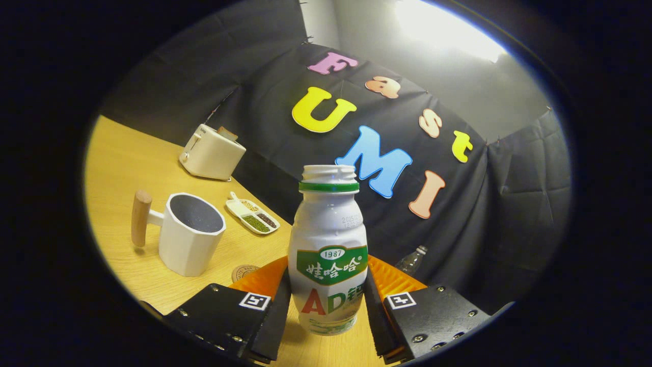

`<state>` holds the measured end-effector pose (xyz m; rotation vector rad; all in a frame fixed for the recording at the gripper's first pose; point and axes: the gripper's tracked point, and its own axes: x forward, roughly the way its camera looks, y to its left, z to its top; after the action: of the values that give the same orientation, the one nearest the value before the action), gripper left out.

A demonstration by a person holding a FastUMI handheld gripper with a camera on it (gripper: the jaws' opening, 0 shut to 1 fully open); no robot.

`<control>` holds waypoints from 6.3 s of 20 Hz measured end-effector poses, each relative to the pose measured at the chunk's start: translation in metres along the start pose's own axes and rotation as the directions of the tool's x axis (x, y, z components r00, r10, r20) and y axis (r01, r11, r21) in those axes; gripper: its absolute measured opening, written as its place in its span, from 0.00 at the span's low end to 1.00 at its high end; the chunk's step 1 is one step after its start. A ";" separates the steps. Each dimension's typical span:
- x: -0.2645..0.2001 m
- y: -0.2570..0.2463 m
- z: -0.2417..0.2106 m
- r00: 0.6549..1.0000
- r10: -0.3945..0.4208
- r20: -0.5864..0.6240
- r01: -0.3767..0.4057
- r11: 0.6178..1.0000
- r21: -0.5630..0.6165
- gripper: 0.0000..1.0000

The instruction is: Take the bottle from table, then pour the juice into the cup, finally place the bottle on the coaster

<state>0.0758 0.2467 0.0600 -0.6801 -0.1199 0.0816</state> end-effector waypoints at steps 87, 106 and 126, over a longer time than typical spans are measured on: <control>0.009 -0.003 0.056 0.987 -0.124 0.101 0.146 0.447 -0.883 0.68; 0.009 -0.009 0.064 0.986 -0.119 0.113 0.153 0.419 -0.895 0.68; 0.010 -0.007 0.069 0.986 -0.098 0.132 0.157 0.335 -0.929 0.68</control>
<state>0.0762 0.2853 0.1186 -1.8788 -0.2834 -0.1541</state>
